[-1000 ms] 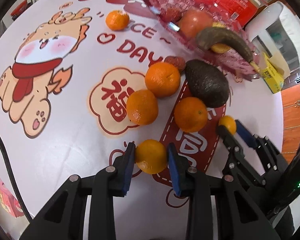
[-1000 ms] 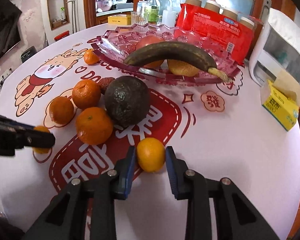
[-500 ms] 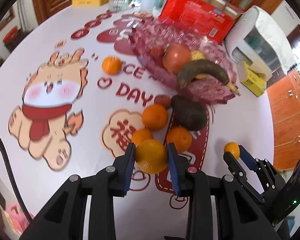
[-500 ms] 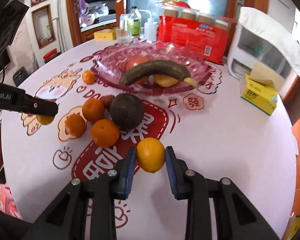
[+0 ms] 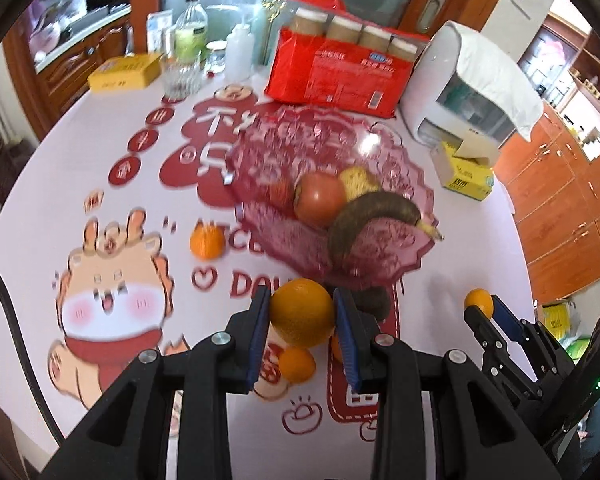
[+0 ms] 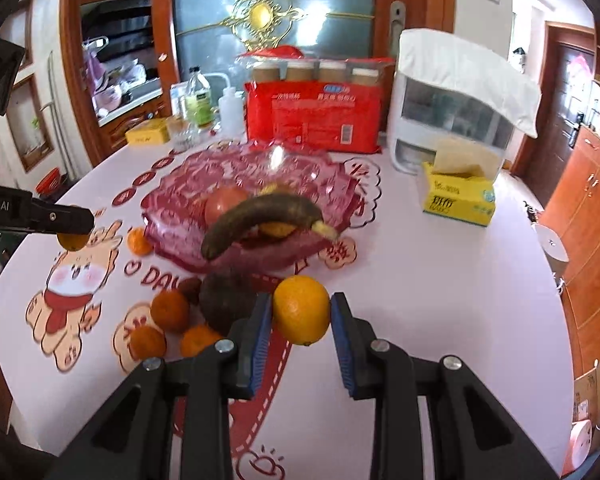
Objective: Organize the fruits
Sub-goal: 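Carry both mandarins over the pink bowl and open both tools inside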
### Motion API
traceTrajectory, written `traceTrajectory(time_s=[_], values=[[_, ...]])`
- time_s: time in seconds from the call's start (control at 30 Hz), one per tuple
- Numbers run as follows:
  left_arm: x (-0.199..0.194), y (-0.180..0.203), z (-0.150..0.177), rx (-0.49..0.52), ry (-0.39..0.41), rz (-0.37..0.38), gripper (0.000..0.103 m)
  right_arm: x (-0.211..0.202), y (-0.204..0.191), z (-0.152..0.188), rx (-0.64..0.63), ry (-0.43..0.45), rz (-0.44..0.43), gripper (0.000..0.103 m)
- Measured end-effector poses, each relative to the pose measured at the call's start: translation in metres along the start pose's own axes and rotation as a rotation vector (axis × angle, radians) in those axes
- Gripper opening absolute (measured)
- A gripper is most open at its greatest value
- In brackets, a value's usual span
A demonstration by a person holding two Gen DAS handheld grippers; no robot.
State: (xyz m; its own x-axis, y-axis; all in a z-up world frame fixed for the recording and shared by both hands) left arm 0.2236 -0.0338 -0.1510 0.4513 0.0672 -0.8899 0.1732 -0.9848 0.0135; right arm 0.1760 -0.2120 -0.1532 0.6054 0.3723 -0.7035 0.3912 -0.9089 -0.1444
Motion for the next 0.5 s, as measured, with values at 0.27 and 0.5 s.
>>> traceTrajectory(time_s=[0.27, 0.5], values=[[0.010, -0.005, -0.039, 0.084, 0.037, 0.025, 0.030, 0.010, -0.012, -0.030, -0.007, 0.034, 0.054, 0.030], [0.033, -0.005, -0.051, 0.132, 0.034, 0.063, 0.030, 0.032, -0.024, -0.044, -0.002, 0.040, 0.056, 0.030]])
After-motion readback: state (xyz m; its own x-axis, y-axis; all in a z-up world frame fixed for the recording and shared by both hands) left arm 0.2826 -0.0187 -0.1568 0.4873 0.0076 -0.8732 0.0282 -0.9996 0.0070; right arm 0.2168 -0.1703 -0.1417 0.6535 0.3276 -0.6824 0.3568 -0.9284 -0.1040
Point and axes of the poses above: each gripper's, at about its wrist camera, not at the fingertips, and x roughly the way its jaws point, y to its right, z to its underside, the point moved 10 cm from there along x, roughly the way its jaws point, and after that the axes turned 14 degrees about -z, right-handed, at the moved point
